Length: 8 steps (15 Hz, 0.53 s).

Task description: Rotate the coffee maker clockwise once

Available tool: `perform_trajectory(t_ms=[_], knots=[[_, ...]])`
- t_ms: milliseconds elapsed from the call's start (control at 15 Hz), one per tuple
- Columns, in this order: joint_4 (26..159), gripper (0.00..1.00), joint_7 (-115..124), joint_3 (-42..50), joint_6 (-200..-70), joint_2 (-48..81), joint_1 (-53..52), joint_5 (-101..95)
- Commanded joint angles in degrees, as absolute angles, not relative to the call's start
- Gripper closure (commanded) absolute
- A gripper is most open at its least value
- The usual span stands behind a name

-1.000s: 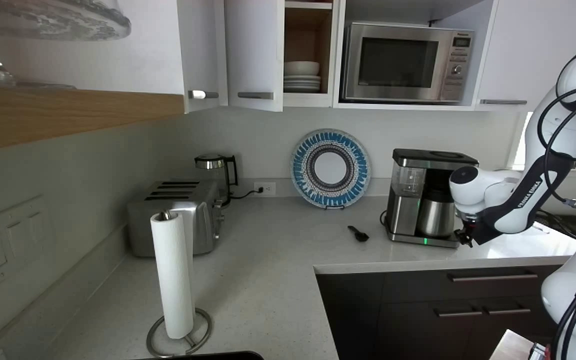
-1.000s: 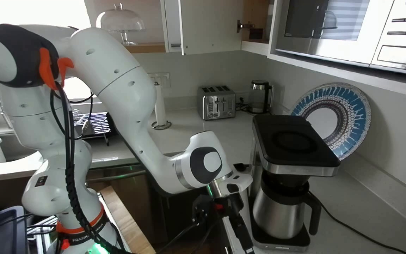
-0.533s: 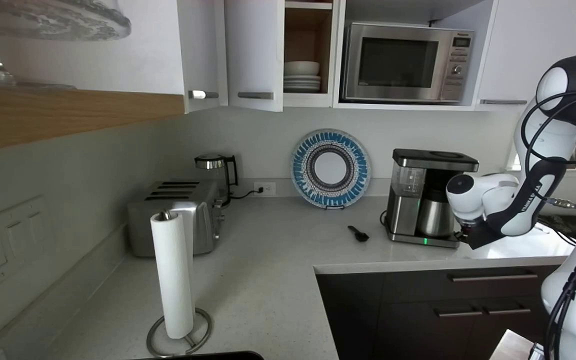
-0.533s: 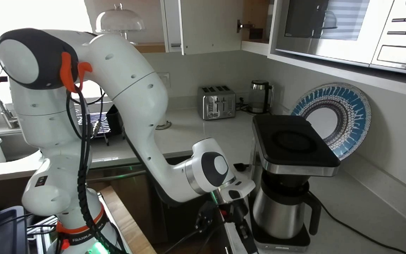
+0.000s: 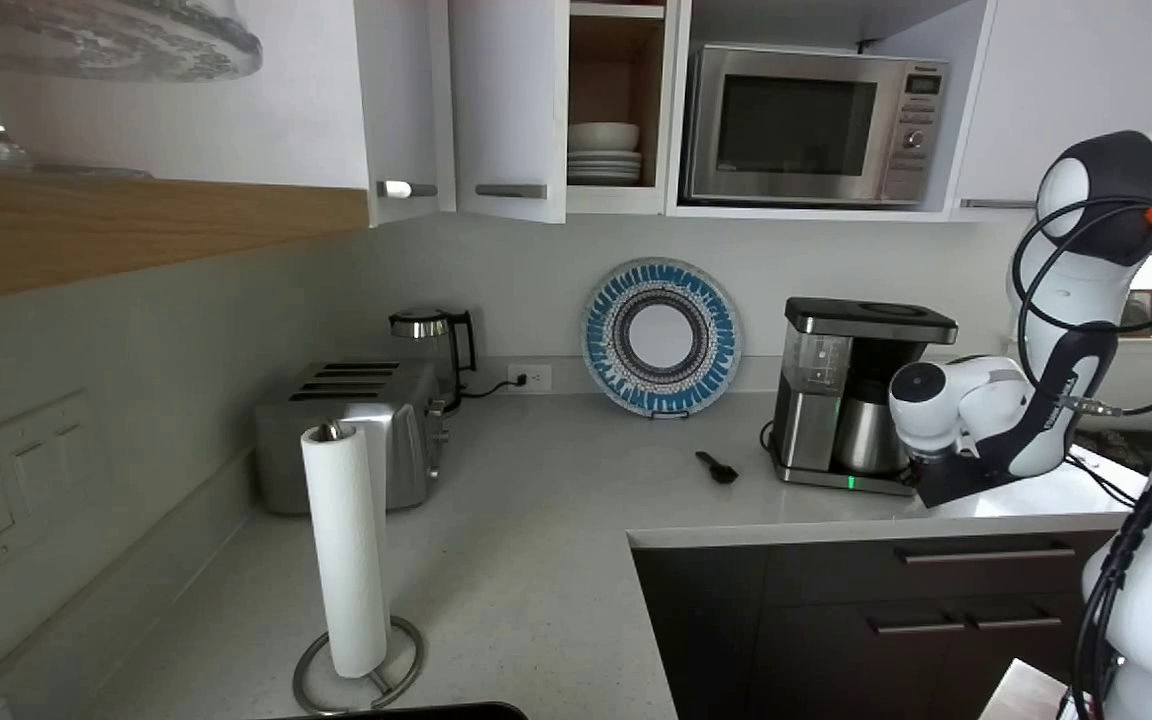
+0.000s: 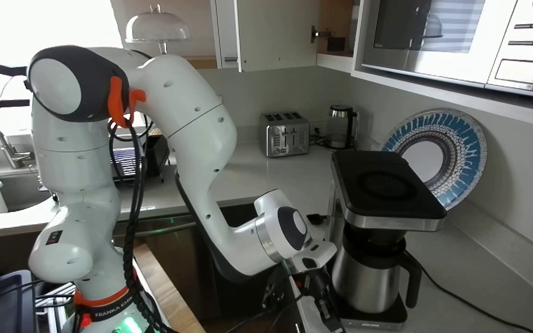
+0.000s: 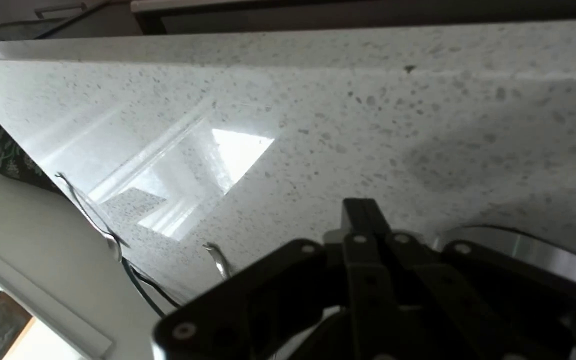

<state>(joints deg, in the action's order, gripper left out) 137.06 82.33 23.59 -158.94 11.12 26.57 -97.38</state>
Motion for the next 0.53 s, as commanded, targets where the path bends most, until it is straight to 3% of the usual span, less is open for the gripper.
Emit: perform_trajectory(t_ms=[0,467], knots=[[135.2,1.00,87.6,23.6,-163.1,12.8,27.6,-101.1],[135.8,1.00,86.1,23.6,-169.1,12.6,28.9,-99.8]])
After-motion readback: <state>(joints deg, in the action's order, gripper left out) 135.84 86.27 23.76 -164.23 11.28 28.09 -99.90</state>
